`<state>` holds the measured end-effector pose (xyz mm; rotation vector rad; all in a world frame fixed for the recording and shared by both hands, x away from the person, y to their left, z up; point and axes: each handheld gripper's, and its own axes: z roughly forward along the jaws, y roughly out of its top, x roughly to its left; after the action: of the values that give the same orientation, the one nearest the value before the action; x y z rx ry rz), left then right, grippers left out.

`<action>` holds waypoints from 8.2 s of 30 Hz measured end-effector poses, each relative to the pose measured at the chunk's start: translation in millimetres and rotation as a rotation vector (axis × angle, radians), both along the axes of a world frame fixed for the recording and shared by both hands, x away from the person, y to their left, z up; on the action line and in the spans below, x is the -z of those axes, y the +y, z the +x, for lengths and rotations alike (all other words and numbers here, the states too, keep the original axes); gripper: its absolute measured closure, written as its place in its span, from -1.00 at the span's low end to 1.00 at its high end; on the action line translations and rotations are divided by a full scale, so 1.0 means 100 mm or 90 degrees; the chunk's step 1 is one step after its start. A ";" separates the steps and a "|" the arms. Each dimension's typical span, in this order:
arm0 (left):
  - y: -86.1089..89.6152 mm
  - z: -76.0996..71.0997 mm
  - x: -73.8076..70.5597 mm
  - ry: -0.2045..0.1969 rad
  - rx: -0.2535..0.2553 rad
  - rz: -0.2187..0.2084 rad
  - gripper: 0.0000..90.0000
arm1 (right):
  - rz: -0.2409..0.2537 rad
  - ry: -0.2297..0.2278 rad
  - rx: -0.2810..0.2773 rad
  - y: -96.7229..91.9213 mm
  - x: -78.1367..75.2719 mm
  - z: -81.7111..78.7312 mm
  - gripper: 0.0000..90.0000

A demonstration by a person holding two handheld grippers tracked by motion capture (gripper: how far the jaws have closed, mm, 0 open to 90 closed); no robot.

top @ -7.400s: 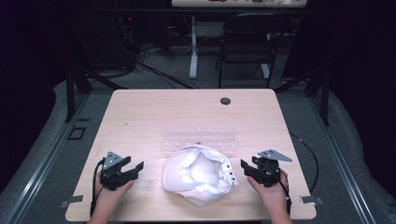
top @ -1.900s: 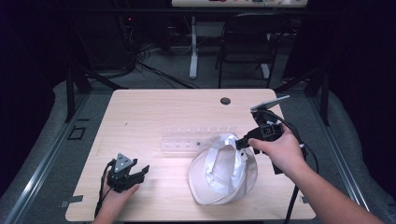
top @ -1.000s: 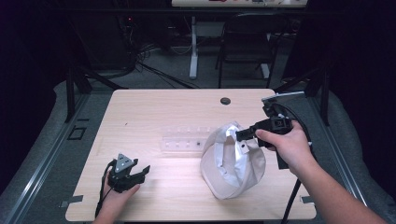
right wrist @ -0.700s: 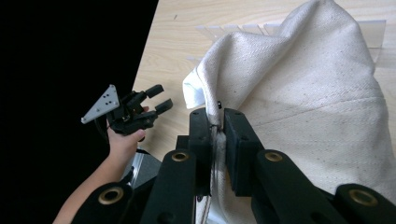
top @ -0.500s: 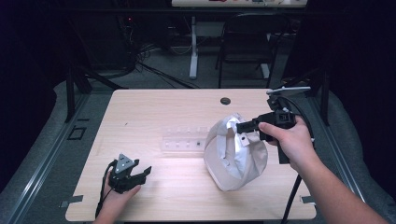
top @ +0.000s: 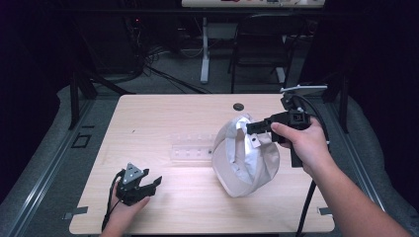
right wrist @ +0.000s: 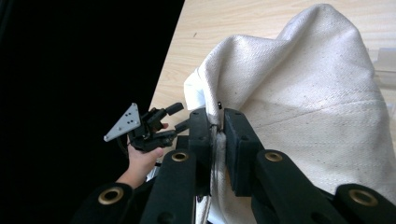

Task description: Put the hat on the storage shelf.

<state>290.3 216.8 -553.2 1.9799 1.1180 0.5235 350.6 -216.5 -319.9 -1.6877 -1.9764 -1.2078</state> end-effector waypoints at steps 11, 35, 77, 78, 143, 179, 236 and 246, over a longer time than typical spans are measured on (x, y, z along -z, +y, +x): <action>-0.02 0.00 0.01 0.000 0.000 0.005 -0.08 | 0.014 -0.014 0.015 -0.03 -0.14 0.05 0.83; -0.21 -0.05 -0.03 -0.012 0.037 -0.003 -0.09 | 0.037 -0.031 0.036 0.03 -0.29 0.21 0.83; -1.79 0.25 -0.72 -0.088 0.087 0.056 0.23 | 0.072 -0.058 0.062 0.51 -0.49 0.64 0.83; -1.78 0.26 -0.72 -0.088 0.087 0.062 0.40 | 0.073 -0.059 0.063 0.51 -0.49 0.64 0.83; -1.39 0.39 -0.55 -0.063 0.138 -0.037 0.37 | 0.055 -0.024 0.046 0.72 -0.06 0.79 0.83; -1.41 0.52 -0.38 0.003 0.069 -0.026 0.91 | 0.021 0.005 0.017 0.96 0.28 0.81 0.83; -0.12 0.07 -0.10 0.016 -0.017 -0.040 0.15 | 0.000 -0.026 0.024 0.95 0.25 0.68 0.70; -0.08 0.05 -0.11 0.013 -0.029 -0.046 0.12 | -0.009 -0.068 0.034 0.90 0.17 0.61 0.50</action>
<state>295.1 209.0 -542.6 1.9044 1.1811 0.4814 411.7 -126.2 -337.2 -1.7261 -2.0169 -1.3320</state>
